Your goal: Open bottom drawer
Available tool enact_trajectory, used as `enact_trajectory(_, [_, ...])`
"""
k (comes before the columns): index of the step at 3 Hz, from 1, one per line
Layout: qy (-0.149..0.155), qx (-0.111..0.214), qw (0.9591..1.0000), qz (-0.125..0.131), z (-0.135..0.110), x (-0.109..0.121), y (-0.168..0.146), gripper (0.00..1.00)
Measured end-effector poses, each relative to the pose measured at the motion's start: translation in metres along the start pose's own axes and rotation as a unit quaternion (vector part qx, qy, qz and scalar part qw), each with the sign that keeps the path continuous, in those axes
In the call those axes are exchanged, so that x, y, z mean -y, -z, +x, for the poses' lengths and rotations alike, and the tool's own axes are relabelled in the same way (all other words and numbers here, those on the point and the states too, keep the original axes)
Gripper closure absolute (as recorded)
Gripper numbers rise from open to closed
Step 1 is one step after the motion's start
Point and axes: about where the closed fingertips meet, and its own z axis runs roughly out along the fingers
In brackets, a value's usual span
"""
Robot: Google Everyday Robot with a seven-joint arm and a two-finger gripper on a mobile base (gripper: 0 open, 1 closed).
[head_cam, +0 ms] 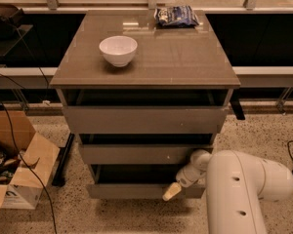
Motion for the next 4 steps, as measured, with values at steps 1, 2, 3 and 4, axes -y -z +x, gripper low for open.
enact_trajectory(1, [0.028, -0.035, 0.9990, 0.001, 0.002, -0.011, -0.006, 0.00])
enact_trajectory(2, [0.038, -0.075, 0.9962, -0.020, 0.015, -0.015, -0.019, 0.19])
enact_trajectory(3, [0.029, -0.101, 0.9931, -0.051, 0.038, -0.024, -0.032, 0.42])
enact_trajectory(4, [0.029, -0.101, 0.9931, -0.051, 0.037, -0.023, -0.031, 0.66])
